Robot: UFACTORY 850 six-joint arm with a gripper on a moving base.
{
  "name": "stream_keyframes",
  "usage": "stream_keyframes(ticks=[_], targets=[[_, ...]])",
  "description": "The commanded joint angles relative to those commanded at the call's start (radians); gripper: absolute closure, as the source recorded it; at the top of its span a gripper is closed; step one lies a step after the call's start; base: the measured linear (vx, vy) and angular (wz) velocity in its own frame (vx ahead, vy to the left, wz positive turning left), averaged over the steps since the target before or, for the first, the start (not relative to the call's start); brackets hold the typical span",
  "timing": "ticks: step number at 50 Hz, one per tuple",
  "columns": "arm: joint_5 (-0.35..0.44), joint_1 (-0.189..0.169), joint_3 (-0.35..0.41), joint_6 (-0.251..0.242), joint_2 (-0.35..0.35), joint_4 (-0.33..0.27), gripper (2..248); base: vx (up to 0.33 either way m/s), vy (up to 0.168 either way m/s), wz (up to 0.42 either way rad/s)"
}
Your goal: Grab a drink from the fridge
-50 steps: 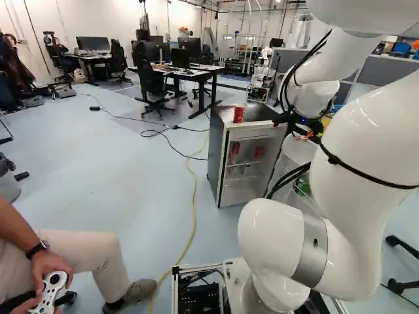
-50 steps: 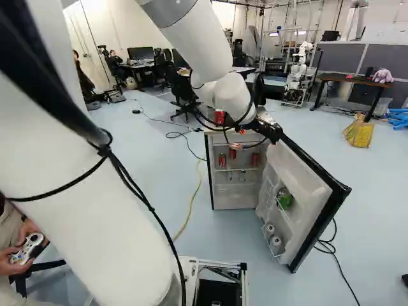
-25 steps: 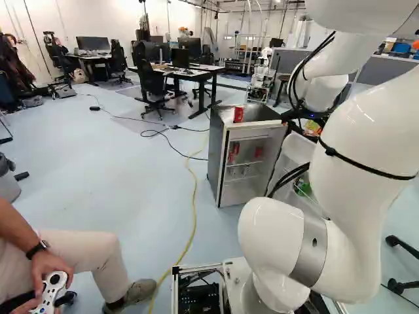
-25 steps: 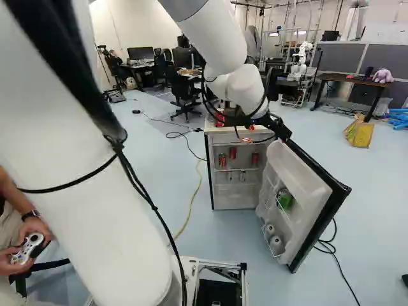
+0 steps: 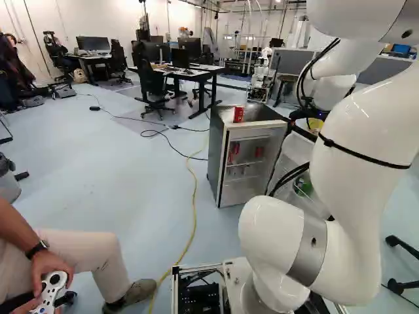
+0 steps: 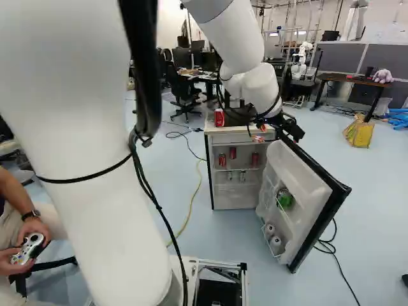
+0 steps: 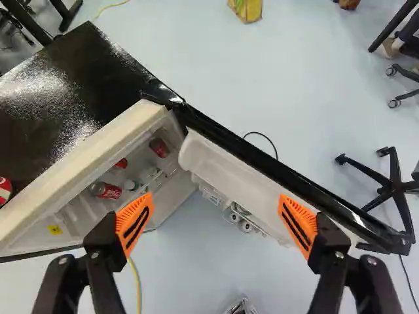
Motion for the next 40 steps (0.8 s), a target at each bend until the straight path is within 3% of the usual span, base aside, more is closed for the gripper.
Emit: stream_keyframes(ticks=[40], targets=[[0.0,-0.09,-0.146,0.0,-0.127,0.0,3,0.0,0.0,0.0]])
